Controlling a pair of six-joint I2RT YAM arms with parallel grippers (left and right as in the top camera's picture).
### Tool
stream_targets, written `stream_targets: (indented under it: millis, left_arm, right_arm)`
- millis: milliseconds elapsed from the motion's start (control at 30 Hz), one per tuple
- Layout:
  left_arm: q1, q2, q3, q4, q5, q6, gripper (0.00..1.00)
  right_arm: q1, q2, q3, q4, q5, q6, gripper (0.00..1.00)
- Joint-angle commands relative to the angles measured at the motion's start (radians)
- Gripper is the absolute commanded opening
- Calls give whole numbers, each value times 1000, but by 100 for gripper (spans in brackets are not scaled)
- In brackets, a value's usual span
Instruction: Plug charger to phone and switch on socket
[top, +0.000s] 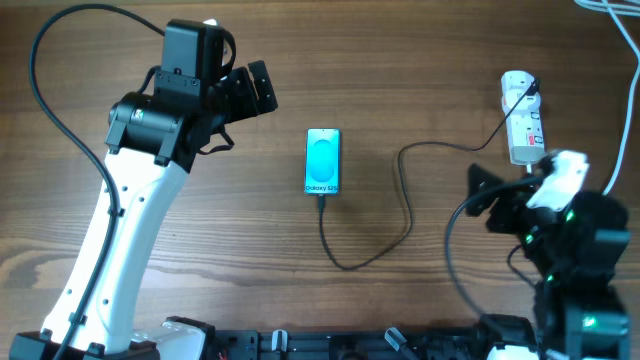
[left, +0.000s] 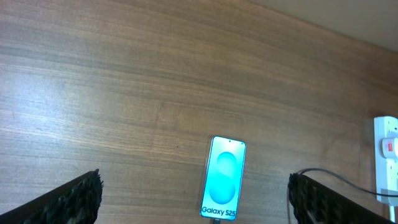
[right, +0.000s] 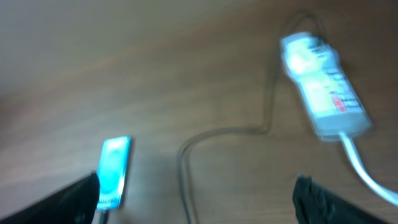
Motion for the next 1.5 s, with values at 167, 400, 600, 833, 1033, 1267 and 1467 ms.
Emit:
stream_targets:
  millis: [167,400,600,833,1033,1267,1467]
  left_arm:
    - [5,-6,-3,3,-13,-5,100]
    - [5,-6,-2,3,-13,-5,100]
    - [5,-6,-2,3,-13,-5,100]
    - [5,-6,-3,3,-13,-5,100]
    - [5,-6,-2,3,-13,-5,100]
    - [5,-6,-3,3,-13,-5,100]
    - [5,-6,-3,3,-13,-5,100]
  right_arm:
    - [30,-355,-319,323,-71,-99,100]
    - [30,-538,-458,435,-59,-111,100]
    - [30,-581,-538,542,-29,-111,100]
    - [30,-581,-624,696,-29,-164,100]
    - [30,-581,-697,785,9,-163,100]
    - [30,-581,-702,730,50,-215,100]
    - [30,-581,-702,624,61,-233,100]
